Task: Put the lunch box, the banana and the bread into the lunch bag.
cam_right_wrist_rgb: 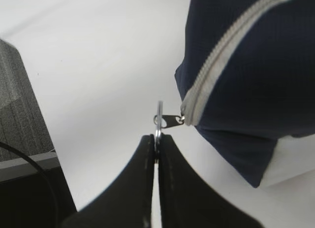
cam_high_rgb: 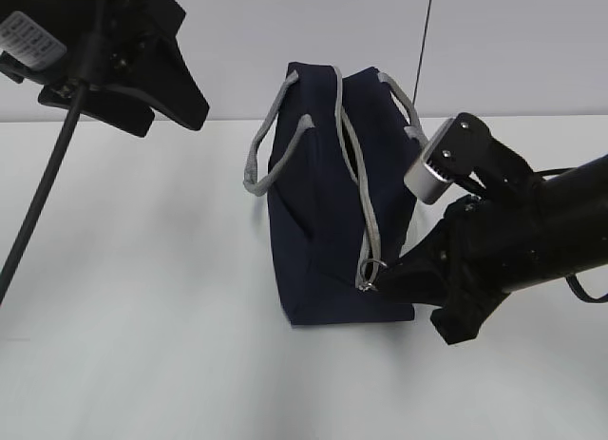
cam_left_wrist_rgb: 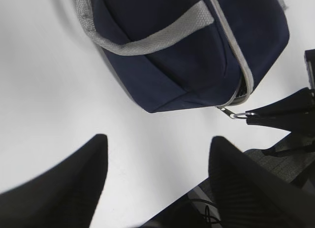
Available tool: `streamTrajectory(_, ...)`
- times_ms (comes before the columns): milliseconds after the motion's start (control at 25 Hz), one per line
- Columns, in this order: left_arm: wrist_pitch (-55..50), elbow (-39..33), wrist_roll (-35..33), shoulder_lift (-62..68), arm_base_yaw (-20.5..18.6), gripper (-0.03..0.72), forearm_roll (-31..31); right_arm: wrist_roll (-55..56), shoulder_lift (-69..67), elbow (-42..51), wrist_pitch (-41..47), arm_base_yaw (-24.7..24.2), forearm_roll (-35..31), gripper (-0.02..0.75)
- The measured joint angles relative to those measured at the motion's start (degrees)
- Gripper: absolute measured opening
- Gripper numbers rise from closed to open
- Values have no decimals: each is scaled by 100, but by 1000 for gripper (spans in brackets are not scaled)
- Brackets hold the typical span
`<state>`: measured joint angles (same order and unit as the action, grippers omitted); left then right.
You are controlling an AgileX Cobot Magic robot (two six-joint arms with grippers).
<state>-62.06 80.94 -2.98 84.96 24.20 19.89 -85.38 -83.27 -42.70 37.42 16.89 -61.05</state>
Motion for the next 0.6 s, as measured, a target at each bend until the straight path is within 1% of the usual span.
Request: streamTrajectory(600, 28, 0, -105, 0, 0, 447, 2, 136, 15, -843, 179, 0, 110, 0)
